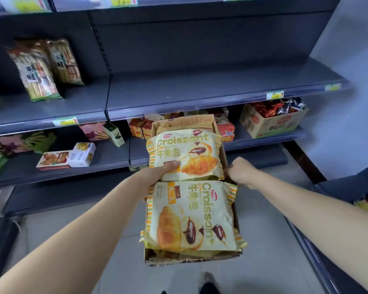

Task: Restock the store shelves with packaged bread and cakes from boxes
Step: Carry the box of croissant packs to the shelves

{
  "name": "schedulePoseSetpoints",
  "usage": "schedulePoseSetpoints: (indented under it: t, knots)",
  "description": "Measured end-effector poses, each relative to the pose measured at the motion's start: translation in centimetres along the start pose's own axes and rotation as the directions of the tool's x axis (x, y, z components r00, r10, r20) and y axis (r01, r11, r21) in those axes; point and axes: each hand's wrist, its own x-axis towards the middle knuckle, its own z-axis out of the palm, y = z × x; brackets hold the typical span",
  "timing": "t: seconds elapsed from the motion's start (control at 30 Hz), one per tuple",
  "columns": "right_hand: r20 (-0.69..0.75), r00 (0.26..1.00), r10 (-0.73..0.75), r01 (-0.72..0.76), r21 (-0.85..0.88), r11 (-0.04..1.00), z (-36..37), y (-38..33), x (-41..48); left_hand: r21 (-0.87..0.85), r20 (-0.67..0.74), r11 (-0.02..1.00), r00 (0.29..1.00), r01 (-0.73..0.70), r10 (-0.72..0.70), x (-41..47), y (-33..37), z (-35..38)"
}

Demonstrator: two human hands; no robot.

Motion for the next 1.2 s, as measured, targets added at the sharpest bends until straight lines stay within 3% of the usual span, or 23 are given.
schedulePoseSetpoints:
  t: [0.43, 0.73, 1.03, 1.13, 1.2]
  knots:
    - [0.028, 0.995, 0.101, -0.100, -0.015, 0.995, -1.2, 1.3, 16.5, -0.057, 0.037, 0.997, 0.998, 0.056, -0.054, 16.4, 5.1, 3.6]
    - [0.010, 0.989, 0.151, -0.151, 0.021, 0.988, 0.0, 3.3, 23.9, -0.037, 0.066, 0.993, 0.992, 0.114, -0.111, 22.8, 5.5, 4.6]
    - [0.008, 0.984, 0.175, -0.175, 0.139, 0.975, -1.1, 5.0, 24.6, -0.015, -0.023, 0.988, 0.988, 0.151, -0.151, 23.1, 6.7, 6.3]
    - [-0.159, 0.984, 0.082, -0.074, 0.054, 0.996, -3.0, 3.1, 23.2, 0.006, -0.167, 0.992, 0.978, 0.126, -0.123, 21.4, 8.6, 6.5]
    - [-0.255, 0.967, -0.009, 0.006, -0.011, 1.000, -4.5, 1.0, 21.5, 0.149, -0.290, 0.987, 0.957, 0.053, -0.007, 19.0, 10.6, 6.7]
